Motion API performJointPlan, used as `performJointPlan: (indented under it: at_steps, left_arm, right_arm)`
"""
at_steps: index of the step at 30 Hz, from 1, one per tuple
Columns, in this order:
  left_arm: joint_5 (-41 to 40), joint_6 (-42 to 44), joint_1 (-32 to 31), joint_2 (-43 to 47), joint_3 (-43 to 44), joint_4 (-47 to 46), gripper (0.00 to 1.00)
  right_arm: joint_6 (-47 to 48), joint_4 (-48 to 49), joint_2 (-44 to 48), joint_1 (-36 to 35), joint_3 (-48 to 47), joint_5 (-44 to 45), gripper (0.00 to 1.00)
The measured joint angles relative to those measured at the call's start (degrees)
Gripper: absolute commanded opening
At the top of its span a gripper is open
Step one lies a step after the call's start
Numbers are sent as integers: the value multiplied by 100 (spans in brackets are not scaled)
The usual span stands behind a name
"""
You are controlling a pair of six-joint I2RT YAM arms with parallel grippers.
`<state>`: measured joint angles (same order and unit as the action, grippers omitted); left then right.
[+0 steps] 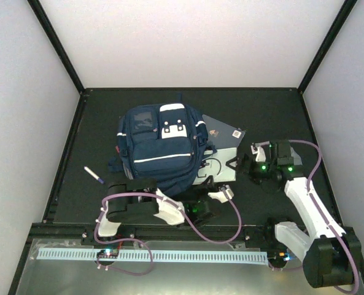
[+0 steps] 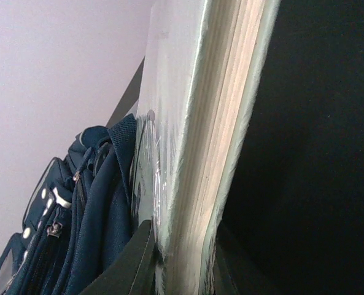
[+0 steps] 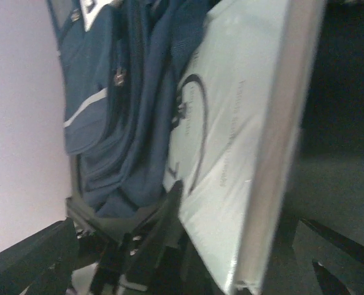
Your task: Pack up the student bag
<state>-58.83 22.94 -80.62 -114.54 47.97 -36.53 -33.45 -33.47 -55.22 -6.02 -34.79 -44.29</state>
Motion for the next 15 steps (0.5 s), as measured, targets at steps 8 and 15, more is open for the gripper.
performJointPlan:
  at_steps: [8, 15]
  left_arm:
    - [-4, -4, -7, 33, -44, -50, 1]
    - [-7, -127, -15, 98, -50, -26, 2]
  right_arm:
    - [210, -457, -46, 0, -210, 1054, 95]
    - [144, -11, -531, 0, -105, 498, 73]
